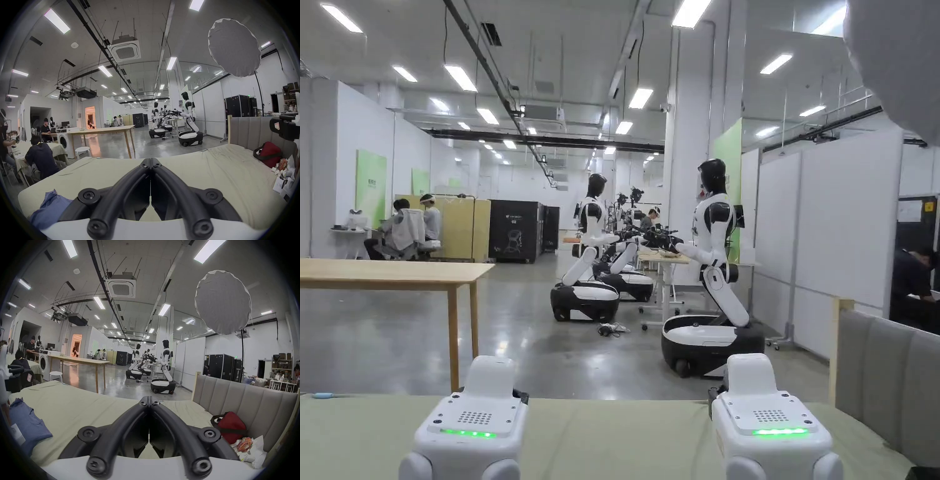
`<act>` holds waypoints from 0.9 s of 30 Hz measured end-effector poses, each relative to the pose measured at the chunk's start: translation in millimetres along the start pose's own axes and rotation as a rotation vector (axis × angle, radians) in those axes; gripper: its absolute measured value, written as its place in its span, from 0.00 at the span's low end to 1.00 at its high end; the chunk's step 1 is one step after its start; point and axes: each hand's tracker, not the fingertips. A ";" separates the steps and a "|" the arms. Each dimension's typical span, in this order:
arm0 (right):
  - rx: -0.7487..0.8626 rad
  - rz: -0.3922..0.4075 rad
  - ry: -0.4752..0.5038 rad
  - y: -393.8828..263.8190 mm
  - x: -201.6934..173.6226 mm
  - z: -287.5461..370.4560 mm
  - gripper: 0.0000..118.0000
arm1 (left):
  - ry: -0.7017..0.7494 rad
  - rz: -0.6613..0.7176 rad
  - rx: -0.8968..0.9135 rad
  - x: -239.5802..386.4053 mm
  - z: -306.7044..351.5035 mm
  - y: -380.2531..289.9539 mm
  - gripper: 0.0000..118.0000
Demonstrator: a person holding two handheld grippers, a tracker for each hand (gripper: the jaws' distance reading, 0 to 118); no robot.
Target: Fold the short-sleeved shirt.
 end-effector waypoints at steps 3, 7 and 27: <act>0.006 -0.013 -0.005 -0.1 3.6 -0.1 0.00 | 0.003 0.001 0.003 1.0 -0.1 -1.5 0.00; 0.007 -0.017 0.000 0.6 1.1 0.4 0.00 | 0.018 0.023 0.007 -9.3 1.1 -1.3 0.00; 0.094 -0.006 0.488 35.5 -282.0 43.7 0.00 | 0.474 0.043 -0.032 -266.9 109.9 -19.1 0.00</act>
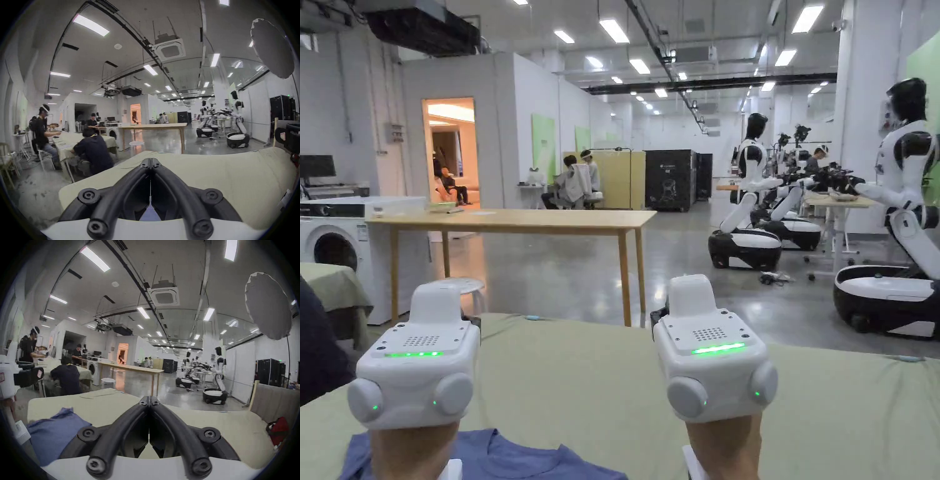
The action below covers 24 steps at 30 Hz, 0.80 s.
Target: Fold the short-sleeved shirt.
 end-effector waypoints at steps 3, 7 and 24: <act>-0.008 0.005 0.029 -1.2 -11.2 -1.9 0.00 | 0.026 0.015 -0.014 -21.8 -2.2 -4.6 0.00; -0.028 -0.008 0.042 -4.6 -5.9 -0.5 0.00 | -0.001 0.016 -0.090 -30.3 -12.8 -8.3 0.00; -0.156 0.016 0.148 -60.1 28.0 -6.0 0.00 | -0.373 -0.221 -0.913 4.9 -170.8 -187.3 0.87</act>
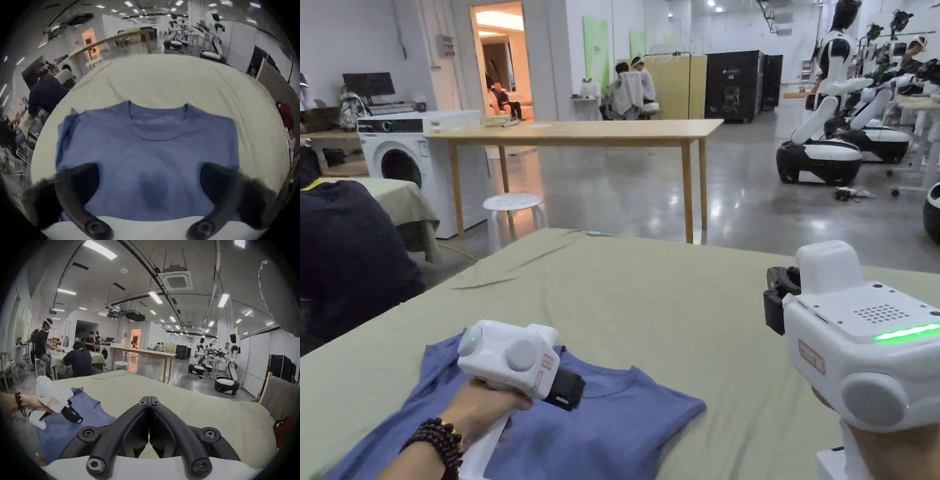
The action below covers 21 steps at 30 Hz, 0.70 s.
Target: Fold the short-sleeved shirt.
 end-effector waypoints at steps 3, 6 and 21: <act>-0.025 -0.004 0.020 -13.5 0.0 -8.1 0.00 | -0.042 0.018 0.013 1.3 -21.8 -3.1 0.98; -0.042 -0.009 0.037 -25.0 -3.2 -13.1 0.00 | -0.035 0.018 -0.032 8.2 -38.8 -6.3 0.98; -0.058 -0.024 0.059 -31.7 -12.2 -11.9 0.00 | -0.029 0.011 -0.066 15.8 -32.7 -33.1 0.05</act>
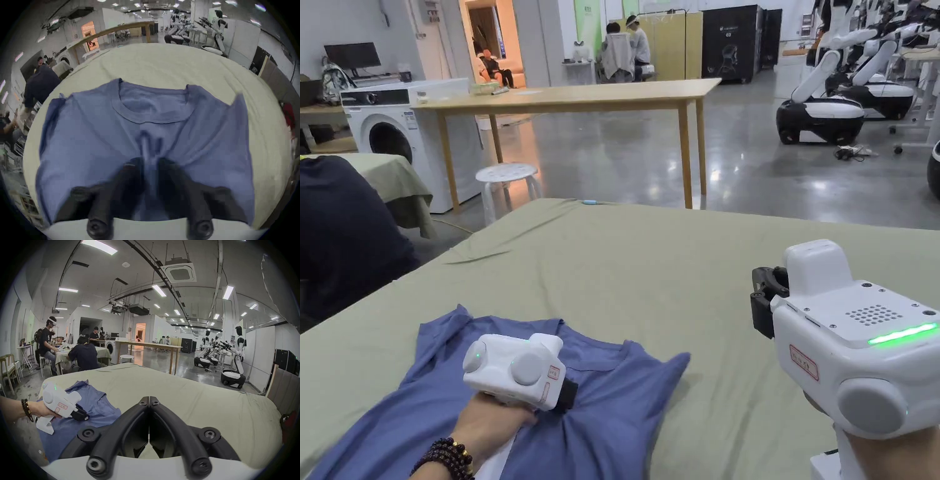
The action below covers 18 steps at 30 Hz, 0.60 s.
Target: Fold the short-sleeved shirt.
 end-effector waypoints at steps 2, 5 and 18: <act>0.000 -0.015 0.005 0.9 0.1 2.3 0.00 | 0.088 -0.048 0.027 0.9 0.0 -1.5 0.03; 0.000 0.000 0.003 0.9 -0.2 7.0 0.00 | 0.065 0.002 0.099 -0.7 7.6 -2.0 0.02; 0.025 0.002 -0.067 5.0 48.6 69.1 0.00 | -0.074 -0.119 0.475 86.9 114.4 57.0 0.01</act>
